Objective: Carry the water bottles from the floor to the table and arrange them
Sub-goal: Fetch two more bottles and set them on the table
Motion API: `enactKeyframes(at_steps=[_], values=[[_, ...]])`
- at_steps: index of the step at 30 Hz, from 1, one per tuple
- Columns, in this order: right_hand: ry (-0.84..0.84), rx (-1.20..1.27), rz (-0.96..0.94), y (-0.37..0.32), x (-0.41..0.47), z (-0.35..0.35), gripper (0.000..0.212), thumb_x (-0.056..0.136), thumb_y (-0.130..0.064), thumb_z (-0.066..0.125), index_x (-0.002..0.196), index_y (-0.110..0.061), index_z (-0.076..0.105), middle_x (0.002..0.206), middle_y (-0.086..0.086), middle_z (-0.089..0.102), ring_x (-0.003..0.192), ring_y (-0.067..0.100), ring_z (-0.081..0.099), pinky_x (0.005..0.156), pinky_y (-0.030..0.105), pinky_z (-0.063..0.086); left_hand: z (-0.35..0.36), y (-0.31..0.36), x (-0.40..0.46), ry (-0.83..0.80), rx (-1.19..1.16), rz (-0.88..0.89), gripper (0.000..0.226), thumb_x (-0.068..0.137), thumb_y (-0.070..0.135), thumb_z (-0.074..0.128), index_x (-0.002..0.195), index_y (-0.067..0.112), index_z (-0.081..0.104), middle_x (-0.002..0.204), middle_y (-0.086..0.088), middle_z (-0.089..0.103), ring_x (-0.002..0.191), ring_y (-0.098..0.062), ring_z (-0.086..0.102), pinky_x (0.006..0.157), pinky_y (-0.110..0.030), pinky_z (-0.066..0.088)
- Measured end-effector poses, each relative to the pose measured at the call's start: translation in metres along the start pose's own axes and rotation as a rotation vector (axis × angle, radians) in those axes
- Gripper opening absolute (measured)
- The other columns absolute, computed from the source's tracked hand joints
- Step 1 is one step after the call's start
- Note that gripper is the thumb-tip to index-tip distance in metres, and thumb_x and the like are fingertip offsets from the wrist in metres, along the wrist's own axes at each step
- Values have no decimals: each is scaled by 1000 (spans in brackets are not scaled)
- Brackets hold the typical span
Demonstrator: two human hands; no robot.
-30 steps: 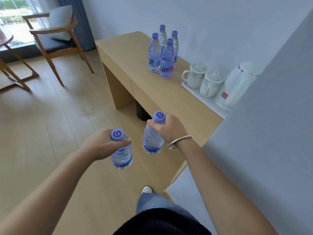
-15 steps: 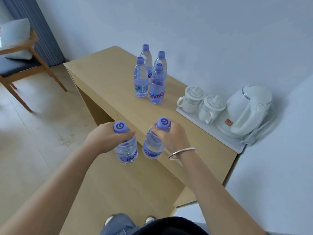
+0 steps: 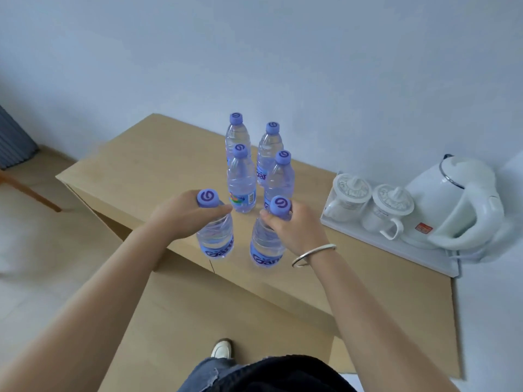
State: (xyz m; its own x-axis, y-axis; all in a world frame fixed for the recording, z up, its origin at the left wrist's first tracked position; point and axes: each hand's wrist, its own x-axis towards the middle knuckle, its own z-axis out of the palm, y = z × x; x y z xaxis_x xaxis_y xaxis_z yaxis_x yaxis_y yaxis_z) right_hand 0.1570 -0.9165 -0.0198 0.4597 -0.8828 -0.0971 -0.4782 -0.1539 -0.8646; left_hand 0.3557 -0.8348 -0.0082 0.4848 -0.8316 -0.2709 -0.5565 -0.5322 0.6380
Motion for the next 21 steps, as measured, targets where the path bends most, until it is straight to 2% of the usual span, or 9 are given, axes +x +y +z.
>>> enactKeyframes(at_steps=[4,7,11,16,19,21], values=[[20,-43,-5,-24,30,33,24,76,-41,65,68,-23,53,69,-6,60,75,20,58,72,34,47,-33,-18,45,9,1,51,47,53,72,55,71,29,65,75,4,68,79,-22,63,76,-39,52],[38,-68,-25,-39,50,57,27,76,-42,67,74,-17,55,72,-2,61,77,22,59,73,36,49,-49,-28,76,25,49,35,51,60,71,53,74,24,64,69,1,61,68,-22,57,64,-33,45],[88,-145,-99,-58,70,79,32,78,-42,65,78,-12,53,75,3,61,77,26,58,72,37,47,-64,-37,113,129,160,-21,51,71,68,53,71,17,57,61,1,52,58,-17,49,54,-26,35],[64,-295,-122,-79,96,100,38,82,-50,58,72,-15,46,66,-2,49,69,22,51,61,28,37,-81,-39,161,116,167,-28,49,72,70,51,78,21,58,77,1,59,75,-23,59,65,-30,43],[42,-348,-132,-94,115,109,44,83,-50,57,63,-20,32,59,-7,38,60,17,43,49,25,26,-86,-37,188,95,152,-28,50,71,70,52,80,21,57,80,1,60,79,-24,59,71,-32,46],[49,-342,-101,-102,131,111,46,84,-50,57,60,-22,28,56,-7,38,56,15,42,46,23,23,-87,-36,202,89,155,-29,49,71,71,51,79,22,56,79,1,59,80,-24,59,71,-32,46]])
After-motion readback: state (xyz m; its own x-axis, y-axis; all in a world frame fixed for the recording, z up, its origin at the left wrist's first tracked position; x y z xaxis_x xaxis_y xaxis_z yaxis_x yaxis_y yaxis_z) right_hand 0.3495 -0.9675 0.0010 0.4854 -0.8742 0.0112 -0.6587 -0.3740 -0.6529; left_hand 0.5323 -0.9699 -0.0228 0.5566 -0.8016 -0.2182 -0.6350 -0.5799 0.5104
